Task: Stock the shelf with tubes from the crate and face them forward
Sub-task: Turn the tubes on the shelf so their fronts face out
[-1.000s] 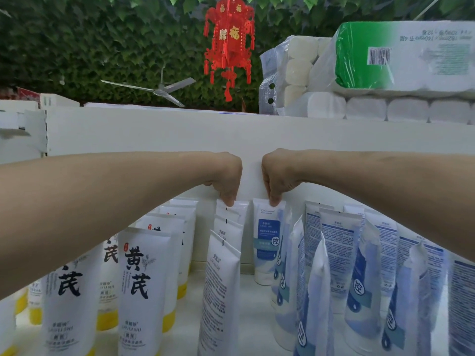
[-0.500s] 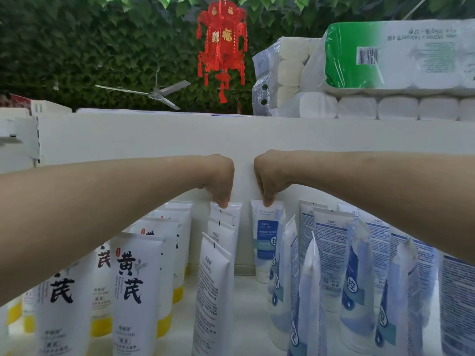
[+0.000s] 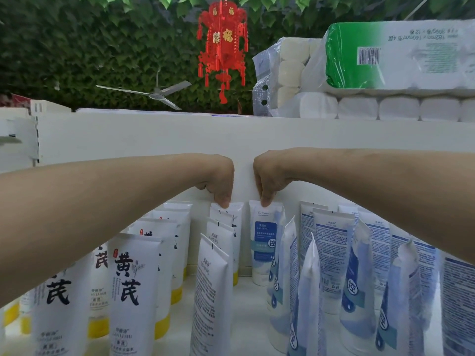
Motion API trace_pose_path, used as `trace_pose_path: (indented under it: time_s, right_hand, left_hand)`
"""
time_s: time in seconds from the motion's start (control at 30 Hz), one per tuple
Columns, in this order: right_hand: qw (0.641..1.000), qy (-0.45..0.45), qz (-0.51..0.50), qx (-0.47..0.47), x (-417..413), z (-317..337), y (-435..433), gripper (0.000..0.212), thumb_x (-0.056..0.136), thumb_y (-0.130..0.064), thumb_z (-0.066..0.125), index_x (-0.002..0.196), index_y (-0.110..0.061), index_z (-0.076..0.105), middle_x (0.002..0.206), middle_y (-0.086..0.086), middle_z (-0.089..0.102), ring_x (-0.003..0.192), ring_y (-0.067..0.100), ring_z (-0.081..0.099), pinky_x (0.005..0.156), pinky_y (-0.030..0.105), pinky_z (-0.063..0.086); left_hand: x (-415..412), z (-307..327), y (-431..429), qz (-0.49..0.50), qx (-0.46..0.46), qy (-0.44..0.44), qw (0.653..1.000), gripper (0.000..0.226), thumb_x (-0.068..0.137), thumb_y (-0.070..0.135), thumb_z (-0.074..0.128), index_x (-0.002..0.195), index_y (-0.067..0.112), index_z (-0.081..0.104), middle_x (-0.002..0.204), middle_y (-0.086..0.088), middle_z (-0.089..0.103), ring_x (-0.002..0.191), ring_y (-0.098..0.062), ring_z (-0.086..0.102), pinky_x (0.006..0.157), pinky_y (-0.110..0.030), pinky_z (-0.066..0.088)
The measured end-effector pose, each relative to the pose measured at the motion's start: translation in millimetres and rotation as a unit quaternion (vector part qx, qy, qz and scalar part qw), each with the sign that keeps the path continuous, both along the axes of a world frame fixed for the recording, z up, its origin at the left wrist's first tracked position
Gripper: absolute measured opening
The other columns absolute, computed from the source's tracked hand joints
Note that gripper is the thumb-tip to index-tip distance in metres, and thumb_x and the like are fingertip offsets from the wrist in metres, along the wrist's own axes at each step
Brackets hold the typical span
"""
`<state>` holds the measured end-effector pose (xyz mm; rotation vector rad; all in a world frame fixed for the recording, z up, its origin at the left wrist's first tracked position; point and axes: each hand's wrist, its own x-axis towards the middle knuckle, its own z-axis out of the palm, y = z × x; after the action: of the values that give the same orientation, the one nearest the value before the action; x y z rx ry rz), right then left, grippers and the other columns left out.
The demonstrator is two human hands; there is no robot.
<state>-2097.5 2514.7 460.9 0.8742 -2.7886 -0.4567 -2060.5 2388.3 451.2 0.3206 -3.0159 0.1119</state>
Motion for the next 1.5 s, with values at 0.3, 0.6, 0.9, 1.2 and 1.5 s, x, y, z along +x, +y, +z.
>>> trace_pose_path:
  time_s: [0.3,0.6,0.9,1.2,1.5]
  right_hand:
    - [1.000,-0.008,-0.007,0.009,-7,0,-4,0.051,0.082,-0.038,0.077,0.123,-0.008,0.067,0.124,0.006,0.067,0.110,0.025,0.063,0.101,0.036,0.049]
    - [1.000,-0.012,0.007,-0.007,-4,1,-2,0.046,0.078,-0.033,0.081,0.114,-0.007,0.071,0.113,0.005,0.071,0.097,0.023,0.063,0.096,0.038,0.052]
    - [1.000,-0.022,0.003,-0.020,-1,1,-2,0.048,0.079,-0.031,0.080,0.118,-0.006,0.069,0.115,0.007,0.070,0.096,0.024,0.062,0.099,0.041,0.051]
    - [0.999,-0.027,0.005,-0.018,3,-1,-1,0.047,0.081,-0.032,0.078,0.120,-0.008,0.068,0.117,0.005,0.070,0.097,0.022,0.063,0.100,0.038,0.051]
    - [0.994,-0.067,0.009,-0.083,25,15,18,0.036,0.080,-0.050,0.074,0.091,-0.016,0.075,0.104,0.001,0.069,0.092,0.021,0.059,0.079,0.032,0.050]
  left_hand:
    - [0,-1,-1,-0.005,0.008,0.008,1.000,0.038,0.076,0.027,0.082,0.109,0.011,0.072,0.112,-0.010,0.070,0.108,-0.030,0.064,0.083,-0.035,0.053]
    - [-4,0,-3,-0.004,0.022,0.002,1.000,0.040,0.075,0.026,0.082,0.109,0.007,0.072,0.094,-0.005,0.063,0.081,-0.026,0.052,0.067,-0.029,0.046]
    - [-4,-1,-3,-0.004,0.032,0.014,0.999,0.040,0.073,0.026,0.083,0.107,0.007,0.072,0.092,-0.008,0.064,0.078,-0.026,0.053,0.068,-0.030,0.047]
    - [-2,-1,0,-0.007,0.030,0.018,0.999,0.042,0.072,0.026,0.085,0.107,0.009,0.071,0.112,-0.012,0.069,0.103,-0.031,0.065,0.075,-0.035,0.055]
    - [26,14,17,-0.003,0.073,0.011,0.997,0.031,0.081,0.040,0.075,0.087,0.010,0.073,0.080,-0.001,0.062,0.064,-0.017,0.043,0.056,-0.025,0.038]
